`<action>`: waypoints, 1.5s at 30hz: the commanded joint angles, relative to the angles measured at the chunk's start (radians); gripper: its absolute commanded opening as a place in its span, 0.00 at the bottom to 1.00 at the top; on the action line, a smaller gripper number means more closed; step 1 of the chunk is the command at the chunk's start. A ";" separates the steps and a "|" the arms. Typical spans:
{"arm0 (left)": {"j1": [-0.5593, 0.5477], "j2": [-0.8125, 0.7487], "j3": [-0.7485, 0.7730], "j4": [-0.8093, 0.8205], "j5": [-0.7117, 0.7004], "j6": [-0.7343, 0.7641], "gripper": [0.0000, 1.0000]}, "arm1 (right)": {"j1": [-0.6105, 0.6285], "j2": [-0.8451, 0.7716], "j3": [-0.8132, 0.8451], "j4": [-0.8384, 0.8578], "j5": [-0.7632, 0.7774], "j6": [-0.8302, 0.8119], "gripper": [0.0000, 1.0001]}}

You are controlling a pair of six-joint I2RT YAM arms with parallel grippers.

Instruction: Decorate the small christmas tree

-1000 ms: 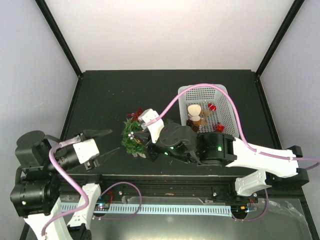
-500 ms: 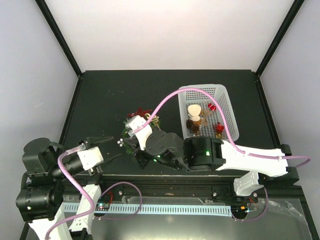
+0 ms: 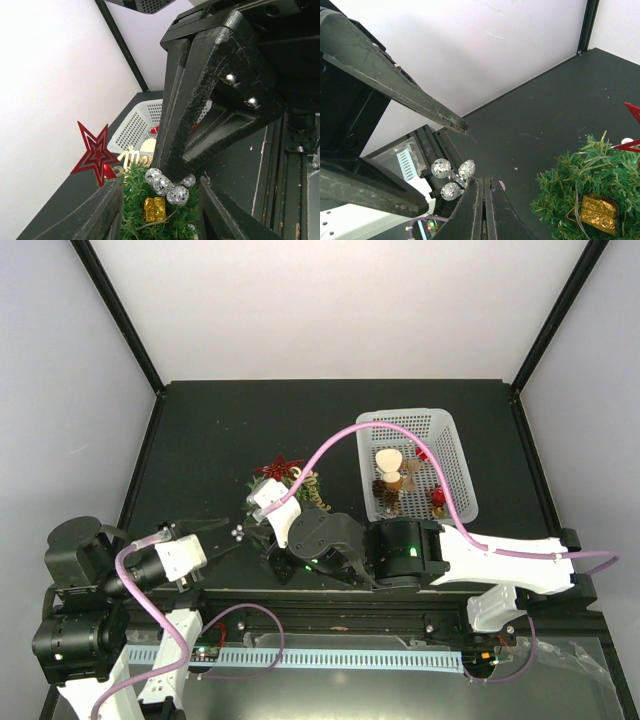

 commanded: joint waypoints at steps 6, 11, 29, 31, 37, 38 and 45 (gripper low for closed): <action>-0.002 0.000 -0.004 -0.006 0.023 0.003 0.39 | 0.009 0.021 0.018 0.009 -0.008 0.016 0.02; -0.003 0.001 -0.002 -0.014 0.023 0.010 0.37 | 0.010 0.035 0.031 0.006 -0.020 0.018 0.02; -0.003 -0.008 -0.006 -0.040 0.023 0.027 0.40 | 0.020 0.030 0.035 0.012 -0.019 0.027 0.02; -0.003 -0.009 -0.009 -0.040 0.020 0.027 0.41 | 0.019 0.027 0.031 0.015 -0.017 0.027 0.02; -0.003 -0.017 -0.020 -0.035 0.017 0.029 0.32 | 0.020 0.012 0.021 0.021 -0.013 0.029 0.02; -0.003 -0.017 -0.022 -0.034 0.018 0.030 0.31 | 0.020 0.010 0.018 0.022 -0.012 0.030 0.02; -0.003 -0.020 -0.027 -0.029 0.018 0.023 0.25 | 0.023 -0.009 0.000 0.032 -0.009 0.036 0.02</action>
